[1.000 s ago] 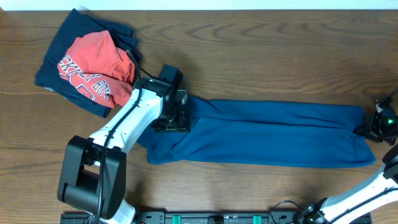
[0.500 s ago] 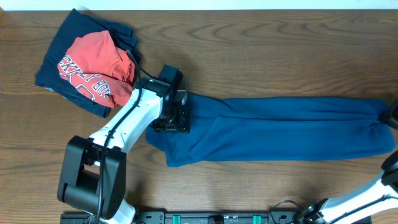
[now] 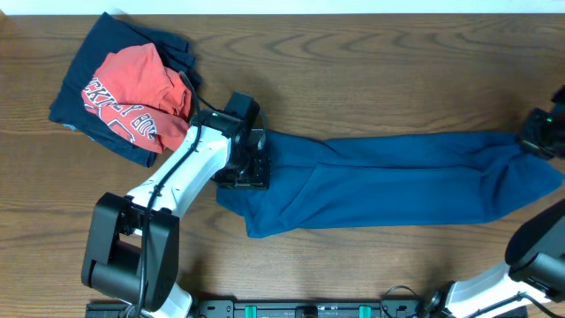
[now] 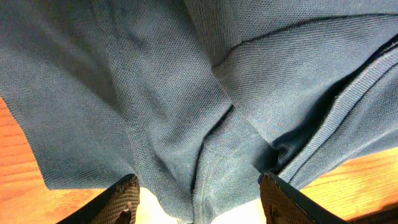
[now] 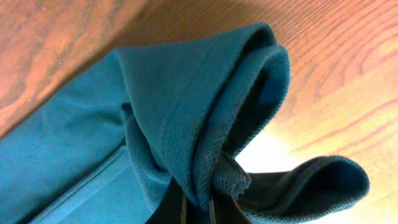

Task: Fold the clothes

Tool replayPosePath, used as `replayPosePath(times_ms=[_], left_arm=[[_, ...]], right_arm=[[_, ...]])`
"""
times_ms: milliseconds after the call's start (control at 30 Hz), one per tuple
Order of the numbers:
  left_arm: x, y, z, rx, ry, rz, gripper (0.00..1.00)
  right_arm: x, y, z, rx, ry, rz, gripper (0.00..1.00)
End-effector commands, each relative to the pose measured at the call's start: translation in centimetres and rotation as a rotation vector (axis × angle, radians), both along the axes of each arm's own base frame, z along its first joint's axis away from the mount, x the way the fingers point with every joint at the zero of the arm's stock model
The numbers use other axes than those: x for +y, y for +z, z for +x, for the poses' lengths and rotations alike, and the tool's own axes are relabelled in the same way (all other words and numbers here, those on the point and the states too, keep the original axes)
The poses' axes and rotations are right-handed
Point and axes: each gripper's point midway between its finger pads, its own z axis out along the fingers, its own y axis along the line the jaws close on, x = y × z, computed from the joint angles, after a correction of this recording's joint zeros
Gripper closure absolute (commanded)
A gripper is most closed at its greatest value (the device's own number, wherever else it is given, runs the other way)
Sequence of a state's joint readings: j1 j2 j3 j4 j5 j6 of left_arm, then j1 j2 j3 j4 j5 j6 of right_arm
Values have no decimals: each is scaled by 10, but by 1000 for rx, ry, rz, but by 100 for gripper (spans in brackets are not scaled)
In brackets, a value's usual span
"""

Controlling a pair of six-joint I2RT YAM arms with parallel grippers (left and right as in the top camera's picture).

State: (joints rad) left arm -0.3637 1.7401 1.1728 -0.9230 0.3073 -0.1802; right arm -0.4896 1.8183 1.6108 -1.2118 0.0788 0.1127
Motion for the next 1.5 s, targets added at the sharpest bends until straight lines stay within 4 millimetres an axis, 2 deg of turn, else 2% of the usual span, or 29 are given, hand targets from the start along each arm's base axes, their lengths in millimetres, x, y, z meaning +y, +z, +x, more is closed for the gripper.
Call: replayPosePath(times_ms=[0, 200, 467, 667, 733, 833, 967, 1067, 1200, 1333, 1400, 1467], left_arm=[[1, 5, -1, -9, -4, 6, 37], [2, 5, -1, -8, -4, 7, 37], [2, 5, -1, -8, -3, 7, 37], [2, 5, -1, -9, -3, 6, 37], [2, 5, -1, -9, -4, 6, 37], [2, 5, -1, -9, -4, 6, 37], [2, 5, -1, -9, -4, 6, 36], [2, 5, -1, -9, -4, 6, 37], [1, 5, -1, -9, -4, 6, 37], [1, 5, -1, -9, -4, 6, 37], [1, 5, -1, -9, -4, 6, 37], [1, 5, -1, -9, -4, 6, 37]], right_arm=[[1, 5, 1, 30, -31, -91, 99], [25, -2, 5, 53, -2, -77, 99], [70, -40, -10, 158, 64, -37, 99], [106, -51, -13, 194, 129, -8, 98], [117, -51, -15, 207, 143, 3, 90], [130, -50, -21, 231, 159, 18, 67], [146, -43, -22, 208, 198, 79, 59], [144, -28, -20, 153, 189, 75, 44], [127, -12, -17, 69, 147, 55, 32], [97, -12, -15, 35, 52, 47, 49], [83, -17, -20, 50, -7, 54, 54], [72, -23, -26, 72, -47, 64, 55]])
